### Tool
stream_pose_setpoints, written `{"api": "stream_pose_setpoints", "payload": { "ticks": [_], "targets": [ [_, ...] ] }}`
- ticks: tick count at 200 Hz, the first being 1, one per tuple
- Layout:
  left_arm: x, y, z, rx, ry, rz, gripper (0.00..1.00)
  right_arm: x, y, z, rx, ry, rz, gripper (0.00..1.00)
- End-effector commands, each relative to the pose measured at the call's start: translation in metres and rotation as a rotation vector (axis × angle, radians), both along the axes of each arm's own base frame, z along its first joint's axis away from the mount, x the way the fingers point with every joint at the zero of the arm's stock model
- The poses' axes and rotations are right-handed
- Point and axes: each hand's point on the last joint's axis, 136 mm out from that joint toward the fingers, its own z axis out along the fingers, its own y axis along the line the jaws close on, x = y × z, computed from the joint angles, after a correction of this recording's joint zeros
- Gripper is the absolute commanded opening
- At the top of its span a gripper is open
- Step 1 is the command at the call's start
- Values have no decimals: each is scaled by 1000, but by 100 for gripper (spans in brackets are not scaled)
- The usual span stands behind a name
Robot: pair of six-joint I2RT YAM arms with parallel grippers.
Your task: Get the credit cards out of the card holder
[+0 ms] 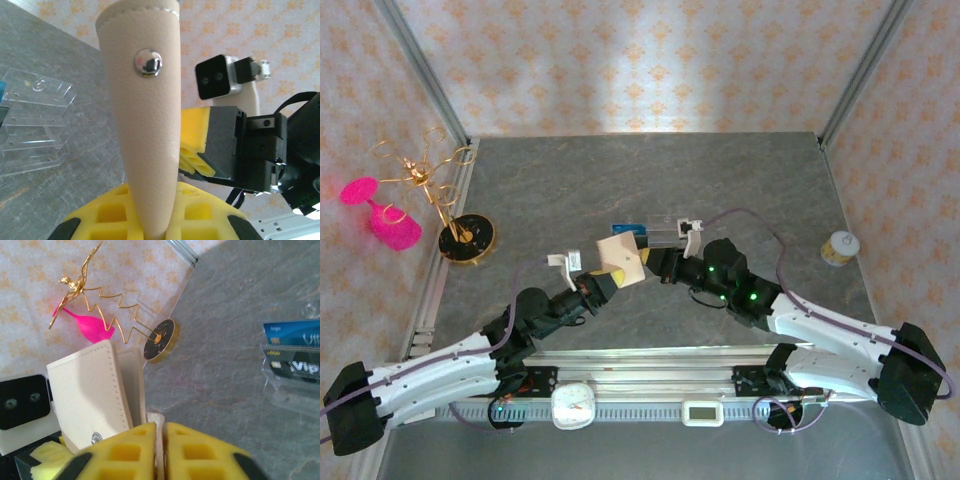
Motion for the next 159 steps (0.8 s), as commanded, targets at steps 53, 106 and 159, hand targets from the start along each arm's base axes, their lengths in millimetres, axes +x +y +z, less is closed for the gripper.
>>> {"api": "stream_pose_setpoints", "payload": {
  "ticks": [53, 106, 159],
  "targets": [
    [-12, -22, -113, 85, 365, -94, 0, -17, -46, -105, -200, 194, -124, 0],
    [-11, -25, -176, 270, 572, -53, 29, -33, -59, -146, -295, 232, -150, 0],
    [-1, 5, -179, 340, 578, 95, 62, -30, -48, -154, -403, 211, -117, 0]
  ]
}}
